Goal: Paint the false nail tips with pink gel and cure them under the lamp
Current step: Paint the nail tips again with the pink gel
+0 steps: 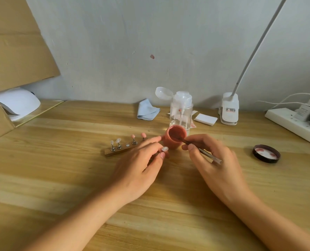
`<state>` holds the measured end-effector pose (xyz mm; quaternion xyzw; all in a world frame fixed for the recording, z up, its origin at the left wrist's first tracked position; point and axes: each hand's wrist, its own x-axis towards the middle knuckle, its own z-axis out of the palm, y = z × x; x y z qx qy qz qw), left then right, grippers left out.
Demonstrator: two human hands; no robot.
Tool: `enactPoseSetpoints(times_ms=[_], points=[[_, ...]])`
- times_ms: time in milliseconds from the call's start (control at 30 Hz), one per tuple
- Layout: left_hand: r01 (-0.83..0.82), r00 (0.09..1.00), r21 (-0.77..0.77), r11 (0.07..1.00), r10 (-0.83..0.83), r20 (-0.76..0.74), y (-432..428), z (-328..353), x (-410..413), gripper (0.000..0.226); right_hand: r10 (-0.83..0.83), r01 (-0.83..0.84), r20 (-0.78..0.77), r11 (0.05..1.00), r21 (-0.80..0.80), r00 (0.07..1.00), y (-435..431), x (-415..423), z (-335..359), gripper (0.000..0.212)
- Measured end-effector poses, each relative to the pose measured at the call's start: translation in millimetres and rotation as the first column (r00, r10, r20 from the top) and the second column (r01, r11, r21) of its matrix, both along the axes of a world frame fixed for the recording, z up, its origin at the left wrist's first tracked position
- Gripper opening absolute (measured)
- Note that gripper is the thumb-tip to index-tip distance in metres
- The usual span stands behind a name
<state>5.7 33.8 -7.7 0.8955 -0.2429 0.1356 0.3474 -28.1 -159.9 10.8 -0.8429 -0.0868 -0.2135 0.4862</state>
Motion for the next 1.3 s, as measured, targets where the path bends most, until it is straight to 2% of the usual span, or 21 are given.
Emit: enactPoseSetpoints(times_ms=[200,367,467,567,767,800,867,1000,1100,1300], points=[[0.004,1.000,-0.006,1.000,-0.004,-0.015,0,-3,3,0.020,-0.001,0.001,-0.019,1.000,-0.021,1.000,0,0,0,0.014],[-0.026,1.000,-0.051,0.998,0.026,-0.005,2,-4,4,0.018,-0.007,0.009,0.033,0.999,-0.035,0.999,1,-2,1,0.013],[-0.047,0.998,-0.099,0.994,0.042,-0.044,1,-3,4,0.012,0.001,0.001,0.048,0.999,-0.050,0.999,2,-2,1,0.014],[-0.058,0.993,-0.099,0.993,0.047,-0.110,1,1,4,0.019,0.032,-0.030,0.058,0.999,-0.036,0.998,3,-4,2,0.012],[-0.053,0.986,-0.096,0.994,0.037,-0.161,1,6,8,0.010,0.178,-0.184,0.106,0.982,0.051,0.978,5,-14,11,0.014],[-0.057,0.986,-0.100,0.993,0.040,-0.161,1,6,9,0.010,0.199,-0.210,0.115,0.974,0.089,0.973,6,-15,11,0.009],[-0.053,0.987,-0.108,0.993,0.036,-0.155,1,6,11,0.010,0.198,-0.218,0.110,0.951,0.221,0.974,6,-16,11,0.016],[-0.046,0.990,-0.125,0.991,0.029,-0.137,3,3,10,0.018,0.258,-0.217,-0.038,0.877,0.429,0.965,8,-18,6,0.008],[-0.060,0.989,-0.118,0.991,0.043,-0.141,3,1,11,0.016,0.287,-0.213,-0.123,0.884,0.416,0.950,7,-16,4,0.005],[-0.058,0.987,-0.115,0.992,0.040,-0.155,4,0,9,0.012,0.221,-0.139,-0.143,0.888,0.438,0.965,8,-14,4,0.005]])
